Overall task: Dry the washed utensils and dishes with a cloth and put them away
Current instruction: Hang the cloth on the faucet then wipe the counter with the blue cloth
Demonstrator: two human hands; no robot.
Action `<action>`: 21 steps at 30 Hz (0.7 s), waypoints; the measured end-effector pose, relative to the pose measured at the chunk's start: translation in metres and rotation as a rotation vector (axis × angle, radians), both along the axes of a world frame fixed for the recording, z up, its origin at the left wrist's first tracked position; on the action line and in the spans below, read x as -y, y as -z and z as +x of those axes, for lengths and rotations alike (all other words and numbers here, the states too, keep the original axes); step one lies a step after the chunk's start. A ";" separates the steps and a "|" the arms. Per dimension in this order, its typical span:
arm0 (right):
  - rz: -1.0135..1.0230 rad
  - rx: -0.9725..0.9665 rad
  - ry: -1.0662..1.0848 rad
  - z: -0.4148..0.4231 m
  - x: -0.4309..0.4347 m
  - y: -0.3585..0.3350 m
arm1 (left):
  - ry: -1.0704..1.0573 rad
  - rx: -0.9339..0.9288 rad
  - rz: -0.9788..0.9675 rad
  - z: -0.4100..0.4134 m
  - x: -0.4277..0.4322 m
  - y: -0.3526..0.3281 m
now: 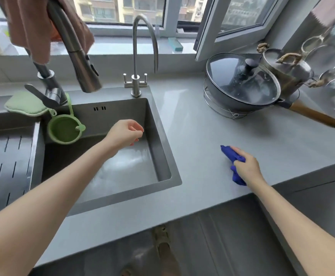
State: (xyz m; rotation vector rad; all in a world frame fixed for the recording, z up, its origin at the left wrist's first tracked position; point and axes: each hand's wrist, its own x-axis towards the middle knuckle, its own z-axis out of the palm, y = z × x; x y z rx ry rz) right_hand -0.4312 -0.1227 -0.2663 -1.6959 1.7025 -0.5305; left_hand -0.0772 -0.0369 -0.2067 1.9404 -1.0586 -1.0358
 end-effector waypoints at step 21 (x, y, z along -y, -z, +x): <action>-0.354 -0.382 -1.045 0.193 0.210 0.047 | -0.152 -0.072 0.149 0.018 0.129 0.024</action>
